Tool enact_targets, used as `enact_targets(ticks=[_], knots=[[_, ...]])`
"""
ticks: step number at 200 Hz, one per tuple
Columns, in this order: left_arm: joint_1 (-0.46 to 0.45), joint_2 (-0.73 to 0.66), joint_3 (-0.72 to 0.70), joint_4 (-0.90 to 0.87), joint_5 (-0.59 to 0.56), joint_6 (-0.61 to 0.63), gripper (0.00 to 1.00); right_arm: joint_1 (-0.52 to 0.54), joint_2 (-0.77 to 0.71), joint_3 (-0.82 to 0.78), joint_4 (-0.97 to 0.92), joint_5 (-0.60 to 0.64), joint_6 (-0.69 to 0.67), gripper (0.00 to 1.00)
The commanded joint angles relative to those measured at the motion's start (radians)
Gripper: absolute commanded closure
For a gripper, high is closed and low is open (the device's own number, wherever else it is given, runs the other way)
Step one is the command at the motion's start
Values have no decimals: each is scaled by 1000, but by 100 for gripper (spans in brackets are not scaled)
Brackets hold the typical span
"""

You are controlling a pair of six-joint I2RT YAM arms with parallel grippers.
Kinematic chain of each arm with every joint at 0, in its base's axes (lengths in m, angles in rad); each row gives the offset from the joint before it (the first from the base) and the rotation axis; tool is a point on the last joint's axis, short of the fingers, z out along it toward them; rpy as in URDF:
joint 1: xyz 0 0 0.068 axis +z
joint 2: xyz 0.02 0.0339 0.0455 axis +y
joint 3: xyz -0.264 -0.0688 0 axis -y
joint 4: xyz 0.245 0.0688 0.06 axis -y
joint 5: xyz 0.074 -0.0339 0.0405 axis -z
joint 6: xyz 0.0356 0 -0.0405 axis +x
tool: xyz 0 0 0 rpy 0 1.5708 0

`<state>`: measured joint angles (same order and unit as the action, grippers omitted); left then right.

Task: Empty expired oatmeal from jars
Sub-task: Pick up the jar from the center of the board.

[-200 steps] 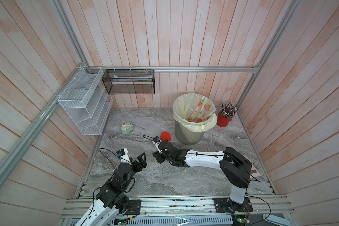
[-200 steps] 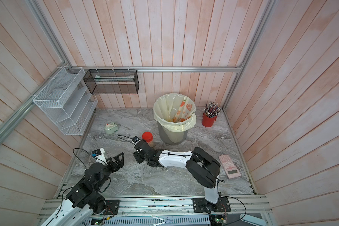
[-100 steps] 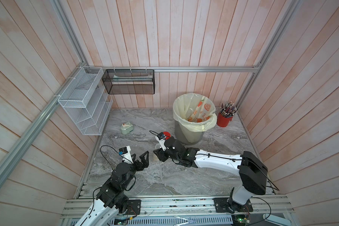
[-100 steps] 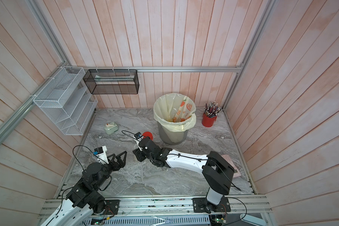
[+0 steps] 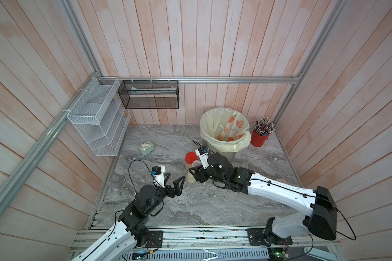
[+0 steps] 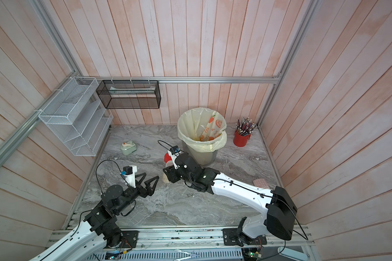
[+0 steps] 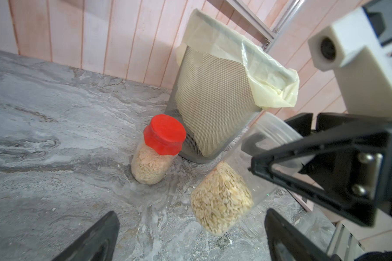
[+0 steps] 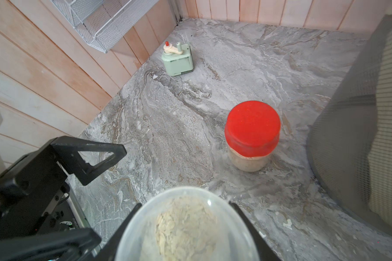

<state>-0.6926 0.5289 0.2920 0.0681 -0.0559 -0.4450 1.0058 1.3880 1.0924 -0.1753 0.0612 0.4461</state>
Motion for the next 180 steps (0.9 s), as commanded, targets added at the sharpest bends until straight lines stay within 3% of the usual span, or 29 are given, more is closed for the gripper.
enact_targets(ticks=[1,84,180], knots=[[-18,15,35,100,48,92,0,-35,-51,14,-73,-55,51,67],[-53,77,29,211,164,197,0,-109,-110,66,-181,-112,63,67],[-115,301,116,311,182,292,1,-120,-145,97,-176,-223,83,68]])
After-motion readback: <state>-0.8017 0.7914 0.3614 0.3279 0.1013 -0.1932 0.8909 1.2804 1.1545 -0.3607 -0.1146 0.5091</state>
